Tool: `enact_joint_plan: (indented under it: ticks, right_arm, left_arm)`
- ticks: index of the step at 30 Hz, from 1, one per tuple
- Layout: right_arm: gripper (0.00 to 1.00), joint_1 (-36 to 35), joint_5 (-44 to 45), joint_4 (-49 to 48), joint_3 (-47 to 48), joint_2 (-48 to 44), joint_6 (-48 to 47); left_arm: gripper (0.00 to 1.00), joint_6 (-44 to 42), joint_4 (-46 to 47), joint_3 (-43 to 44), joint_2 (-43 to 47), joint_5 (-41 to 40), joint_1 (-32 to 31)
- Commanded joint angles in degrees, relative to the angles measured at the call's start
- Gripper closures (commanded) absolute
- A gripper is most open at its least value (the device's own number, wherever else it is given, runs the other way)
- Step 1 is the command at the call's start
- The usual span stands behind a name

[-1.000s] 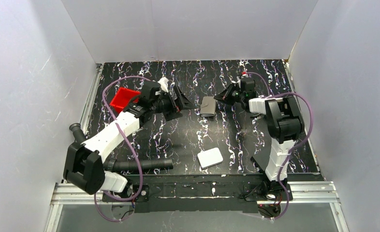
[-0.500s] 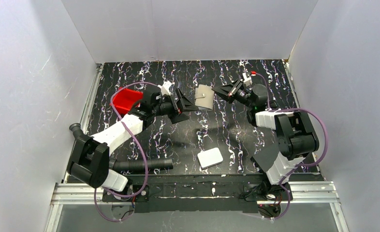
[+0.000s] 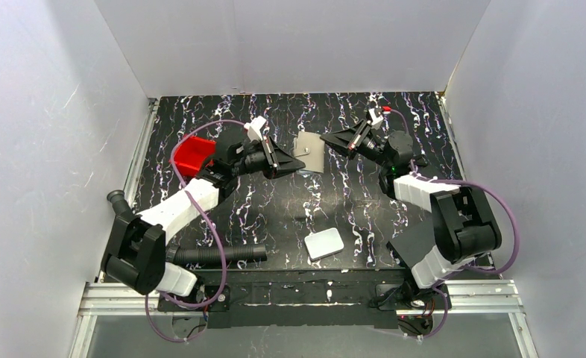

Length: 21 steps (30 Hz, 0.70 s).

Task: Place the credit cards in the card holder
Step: Open the card holder at the center of the board.

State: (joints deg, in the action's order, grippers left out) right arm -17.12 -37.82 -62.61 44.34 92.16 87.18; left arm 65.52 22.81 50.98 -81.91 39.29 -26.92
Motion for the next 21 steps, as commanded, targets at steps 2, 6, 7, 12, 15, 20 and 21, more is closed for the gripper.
enact_joint_plan:
  ticks: [2, 6, 7, 12, 15, 20, 21]
  right_arm:
    - [0.59, -0.8, -4.1, 5.9, -0.1, -6.0, -6.6]
    - [0.34, -3.3, -2.9, 18.1, 1.3, -10.7, -15.7]
    - [0.33, -4.1, -2.5, 20.2, 1.8, -11.6, -17.6]
    - [0.48, -4.9, -1.3, 18.5, 2.8, -11.4, -17.6]
    - [0.71, -5.5, -2.2, 11.5, 3.3, -9.8, -13.9]
    - [0.99, -5.8, 0.7, 23.5, 5.4, -12.8, -25.0]
    - [0.99, -6.0, 2.5, 28.4, 6.4, -14.3, -29.1]
  left_arm:
    - [1.00, 0.0, 1.8, -0.1, 4.6, -0.7, 0.0]
    - [1.00, 0.3, 2.0, -0.6, 6.5, -1.6, -0.1]
    - [1.00, 0.4, 2.1, -0.4, 6.7, -1.5, -0.1]
    - [1.00, -0.2, 2.2, 0.7, 6.1, 0.3, -0.4]
    - [1.00, 0.4, 2.2, -0.2, 6.0, 0.3, -0.6]
    - [0.30, -5.5, -14.5, 1.9, 9.6, -7.2, -0.9]
    - [0.27, -8.8, -23.9, 4.6, 10.4, -11.5, -1.0]
